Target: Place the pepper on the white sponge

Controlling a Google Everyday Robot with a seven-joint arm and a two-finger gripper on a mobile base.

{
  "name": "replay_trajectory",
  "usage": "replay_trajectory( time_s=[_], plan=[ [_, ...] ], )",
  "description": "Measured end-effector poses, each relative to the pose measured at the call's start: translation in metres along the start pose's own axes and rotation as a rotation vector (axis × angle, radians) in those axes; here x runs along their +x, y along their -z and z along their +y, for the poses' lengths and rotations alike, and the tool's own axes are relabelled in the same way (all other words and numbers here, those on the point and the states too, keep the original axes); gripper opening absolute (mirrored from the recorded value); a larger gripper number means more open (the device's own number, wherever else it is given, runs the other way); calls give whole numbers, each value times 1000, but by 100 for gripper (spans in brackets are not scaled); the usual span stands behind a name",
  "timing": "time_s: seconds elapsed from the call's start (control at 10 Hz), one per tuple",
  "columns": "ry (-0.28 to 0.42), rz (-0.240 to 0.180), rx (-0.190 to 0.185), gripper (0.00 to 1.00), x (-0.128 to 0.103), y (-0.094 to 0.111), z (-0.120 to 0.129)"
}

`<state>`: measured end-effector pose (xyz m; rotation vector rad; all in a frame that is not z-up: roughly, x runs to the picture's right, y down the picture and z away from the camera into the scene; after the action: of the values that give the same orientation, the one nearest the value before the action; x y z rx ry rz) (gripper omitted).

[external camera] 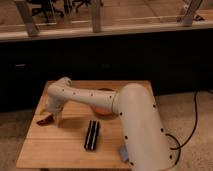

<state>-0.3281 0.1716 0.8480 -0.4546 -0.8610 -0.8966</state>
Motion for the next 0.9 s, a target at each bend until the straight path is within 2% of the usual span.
replay_trajectory(
  time_s=[0.3,0.5,0.9],
  plan=[
    [2,-14,0,16,-1,-3,0],
    [-1,-17,7,1,-1,-1,1],
    [-4,-15,14,0,-1,1,2]
  ],
)
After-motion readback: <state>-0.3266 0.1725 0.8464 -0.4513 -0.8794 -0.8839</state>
